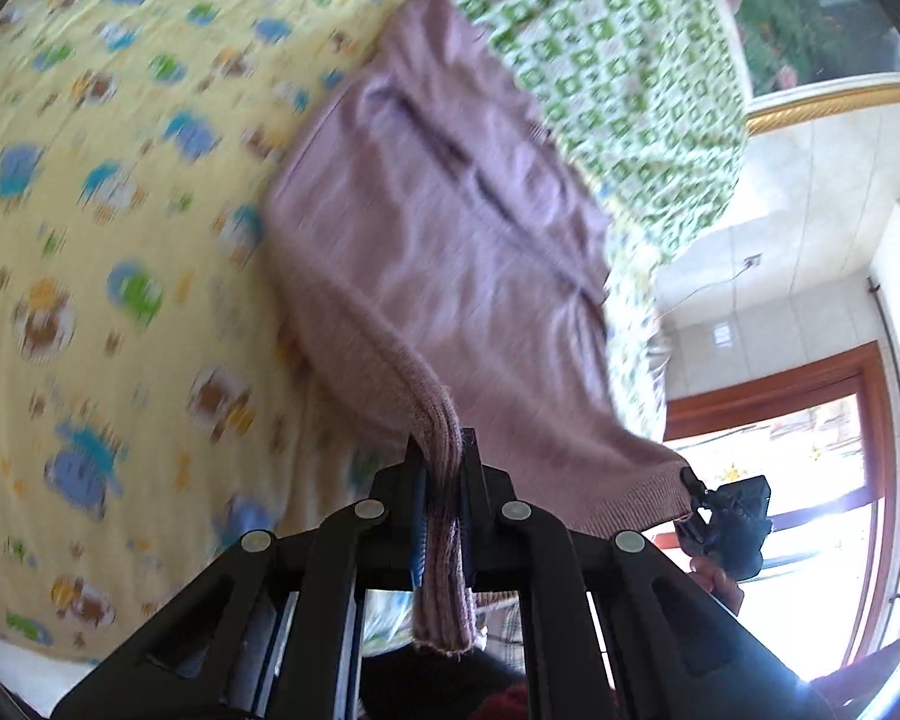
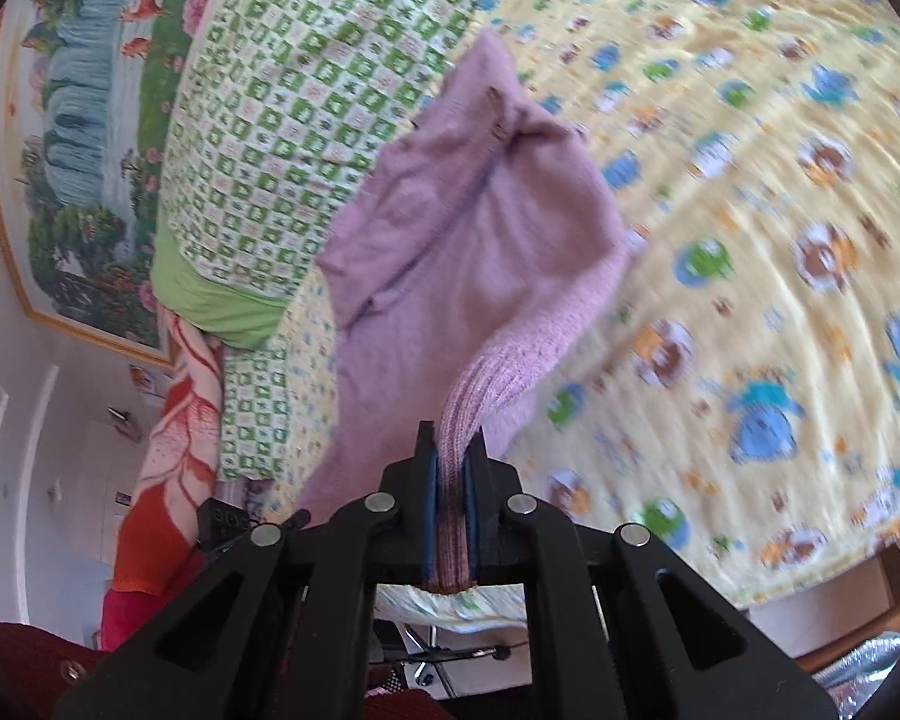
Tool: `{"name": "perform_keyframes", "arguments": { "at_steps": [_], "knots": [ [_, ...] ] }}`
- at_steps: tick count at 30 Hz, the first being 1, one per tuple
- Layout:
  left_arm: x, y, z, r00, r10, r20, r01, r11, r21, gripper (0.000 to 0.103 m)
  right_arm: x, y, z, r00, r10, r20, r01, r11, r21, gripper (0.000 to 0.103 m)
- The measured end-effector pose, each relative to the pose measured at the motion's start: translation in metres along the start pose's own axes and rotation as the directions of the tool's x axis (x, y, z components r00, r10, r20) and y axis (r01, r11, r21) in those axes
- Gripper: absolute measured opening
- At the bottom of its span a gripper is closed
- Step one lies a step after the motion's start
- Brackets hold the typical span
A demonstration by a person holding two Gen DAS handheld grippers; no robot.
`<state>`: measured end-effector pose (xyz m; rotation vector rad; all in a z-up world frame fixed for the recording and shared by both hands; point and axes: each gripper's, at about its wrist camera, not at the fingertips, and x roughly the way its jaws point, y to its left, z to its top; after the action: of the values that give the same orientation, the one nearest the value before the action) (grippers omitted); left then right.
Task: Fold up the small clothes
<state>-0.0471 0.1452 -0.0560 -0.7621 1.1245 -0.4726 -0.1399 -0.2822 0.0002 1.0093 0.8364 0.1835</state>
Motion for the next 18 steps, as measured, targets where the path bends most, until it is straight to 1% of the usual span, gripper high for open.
{"name": "perform_keyframes", "arguments": {
  "at_steps": [3, 4, 6, 10, 12, 13, 18],
  "knots": [
    [0.0, -0.014, 0.025, 0.999, -0.028, 0.044, 0.028, 1.0, 0.007, 0.006, 0.01, 0.018, 0.024, 0.999, 0.032, 0.024, -0.032, 0.999, -0.03, 0.008],
    [0.001, -0.017, 0.031, 0.998, -0.032, 0.051, 0.031, 0.999, 0.008, 0.006, 0.012, 0.021, 0.03, 0.999, 0.039, 0.028, -0.038, 0.999, -0.037, 0.008],
    [0.004, -0.027, 0.053, 0.997, -0.032, 0.076, 0.031, 0.999, 0.021, 0.006, 0.019, 0.029, 0.047, 0.998, 0.051, 0.042, -0.049, 0.997, -0.055, 0.008],
    [0.014, -0.037, 0.089, 0.994, -0.022, 0.111, 0.019, 0.999, 0.034, 0.006, 0.037, 0.04, 0.083, 0.996, 0.045, 0.073, -0.038, 0.996, -0.085, 0.008],
    [0.019, -0.042, 0.114, 0.99, -0.018, 0.137, 0.014, 0.999, 0.03, 0.006, 0.05, 0.043, 0.103, 0.996, 0.033, 0.087, -0.024, 0.995, -0.098, 0.008],
    [0.022, -0.042, 0.12, 0.989, -0.016, 0.144, 0.012, 0.999, 0.03, 0.006, 0.054, 0.043, 0.111, 0.996, 0.031, 0.089, -0.022, 0.995, -0.101, 0.008],
    [0.04, -0.054, 0.174, 0.982, -0.003, 0.187, -0.004, 0.999, 0.033, 0.006, 0.083, 0.047, 0.159, 0.994, 0.016, 0.106, -0.002, 0.992, -0.126, 0.008]
  ]
}}
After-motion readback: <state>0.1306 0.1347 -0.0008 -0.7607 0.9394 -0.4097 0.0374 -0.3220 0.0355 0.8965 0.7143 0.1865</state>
